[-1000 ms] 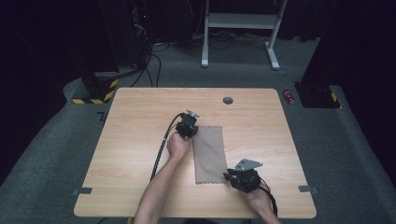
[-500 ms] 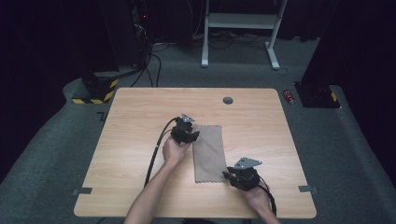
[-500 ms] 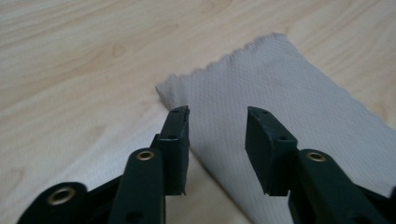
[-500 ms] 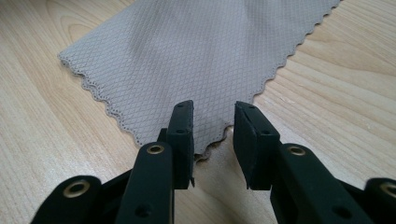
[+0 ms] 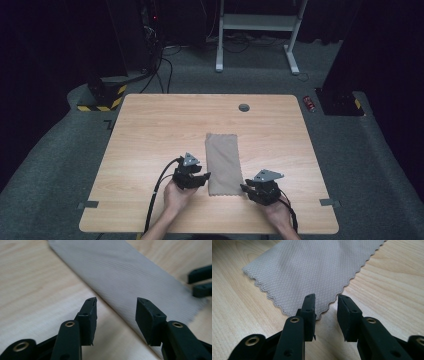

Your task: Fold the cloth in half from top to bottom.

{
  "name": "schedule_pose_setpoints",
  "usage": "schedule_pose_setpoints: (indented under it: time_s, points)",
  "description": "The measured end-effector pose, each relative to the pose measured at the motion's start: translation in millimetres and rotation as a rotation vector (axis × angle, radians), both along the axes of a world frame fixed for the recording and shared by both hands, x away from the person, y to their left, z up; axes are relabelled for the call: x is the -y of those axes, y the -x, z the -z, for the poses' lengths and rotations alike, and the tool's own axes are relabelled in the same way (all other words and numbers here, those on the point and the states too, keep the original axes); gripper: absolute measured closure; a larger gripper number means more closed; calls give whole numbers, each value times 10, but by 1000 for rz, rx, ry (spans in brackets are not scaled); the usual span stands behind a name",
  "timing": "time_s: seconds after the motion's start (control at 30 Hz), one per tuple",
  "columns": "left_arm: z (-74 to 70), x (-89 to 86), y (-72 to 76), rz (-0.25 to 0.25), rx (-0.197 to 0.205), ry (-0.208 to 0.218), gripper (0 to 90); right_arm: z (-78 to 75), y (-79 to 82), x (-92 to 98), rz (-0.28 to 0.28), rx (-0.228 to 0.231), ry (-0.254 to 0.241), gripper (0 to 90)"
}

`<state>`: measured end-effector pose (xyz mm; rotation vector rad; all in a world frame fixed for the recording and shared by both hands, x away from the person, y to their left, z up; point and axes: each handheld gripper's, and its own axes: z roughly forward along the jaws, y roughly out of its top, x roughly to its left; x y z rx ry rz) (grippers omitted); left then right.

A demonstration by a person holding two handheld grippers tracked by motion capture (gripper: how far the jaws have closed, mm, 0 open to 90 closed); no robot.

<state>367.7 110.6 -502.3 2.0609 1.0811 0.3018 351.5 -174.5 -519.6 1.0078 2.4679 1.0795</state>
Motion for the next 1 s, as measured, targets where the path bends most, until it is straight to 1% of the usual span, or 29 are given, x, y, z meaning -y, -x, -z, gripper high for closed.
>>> schedule_pose_setpoints:
  time_s: [0.07,0.17,0.27,0.33,0.37,0.4,0.43,0.47,0.6,0.7,0.73,0.87,1.0]
  points:
    - [19,47,84,6,-5,-6,512,4,15,3,-1,0,-1,675]
    - [69,125,176,17,-9,-48,507,4,36,6,-1,-3,-3,672]
    - [86,161,234,12,-9,-52,514,5,55,9,-6,-7,-8,670]
    - [95,189,252,19,-12,-68,537,5,70,4,-10,-7,-7,669]
    - [103,202,256,26,-10,-96,555,5,74,2,-13,-5,-5,671]
    - [111,218,277,27,-9,-95,567,4,80,0,-13,-9,-5,675]
    - [111,225,289,32,3,-107,597,4,82,-2,-17,-6,-5,687]
    - [109,227,302,37,2,-110,628,3,90,-6,-19,-9,-5,699]
    - [114,206,341,58,-1,-96,758,2,103,-16,-40,-8,-1,764]
    - [120,198,349,72,-23,-71,857,0,110,-28,-52,-9,3,802]
    - [119,198,346,76,-28,-69,876,0,110,-31,-55,-11,2,815]
    - [119,200,347,81,-22,-72,895,-5,120,-44,-61,-15,7,858]
    - [119,171,352,85,-33,-61,900,-9,138,-68,-61,-6,17,882]
